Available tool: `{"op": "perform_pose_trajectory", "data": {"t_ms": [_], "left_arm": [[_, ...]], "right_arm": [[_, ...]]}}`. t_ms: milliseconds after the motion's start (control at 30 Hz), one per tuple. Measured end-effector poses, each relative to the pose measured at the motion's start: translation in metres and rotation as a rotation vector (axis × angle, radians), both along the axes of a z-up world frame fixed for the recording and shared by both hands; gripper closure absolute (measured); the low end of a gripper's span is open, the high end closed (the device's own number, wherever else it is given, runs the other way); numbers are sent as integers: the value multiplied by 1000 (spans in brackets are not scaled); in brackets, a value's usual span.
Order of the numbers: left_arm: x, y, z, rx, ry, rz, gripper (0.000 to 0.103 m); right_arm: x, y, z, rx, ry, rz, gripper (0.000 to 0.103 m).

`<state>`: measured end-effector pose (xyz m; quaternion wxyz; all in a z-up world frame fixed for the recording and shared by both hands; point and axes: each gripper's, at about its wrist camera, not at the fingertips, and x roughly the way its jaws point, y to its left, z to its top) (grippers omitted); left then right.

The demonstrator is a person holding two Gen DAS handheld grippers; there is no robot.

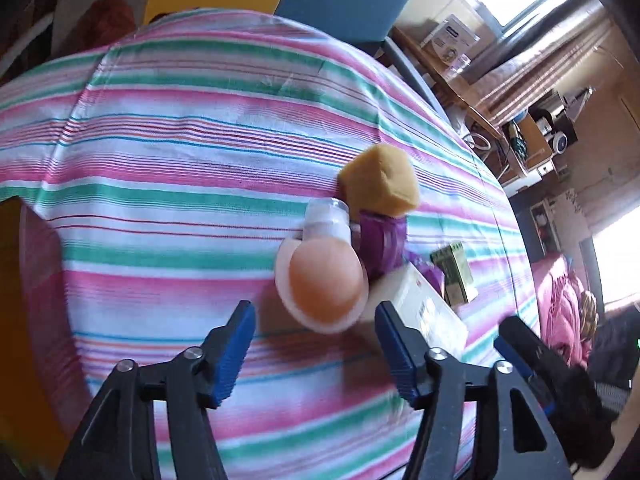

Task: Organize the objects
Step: 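Move both tools back toward the peach bottle and the white box, then grasp the peach-coloured bottle with the left tool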

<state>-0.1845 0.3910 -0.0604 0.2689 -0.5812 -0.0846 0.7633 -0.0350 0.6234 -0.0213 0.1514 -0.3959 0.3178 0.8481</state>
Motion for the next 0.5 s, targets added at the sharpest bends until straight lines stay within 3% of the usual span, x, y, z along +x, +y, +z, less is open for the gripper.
{"op": "perform_pose_trajectory", "data": {"t_ms": [333, 500], "left_arm": [[-28, 26, -32, 21, -51, 5, 35], [-23, 31, -31, 15, -23, -48, 48]], "right_arm": [[-3, -1, -3, -12, -6, 17, 15], [-7, -1, -5, 6, -21, 16, 15]]}}
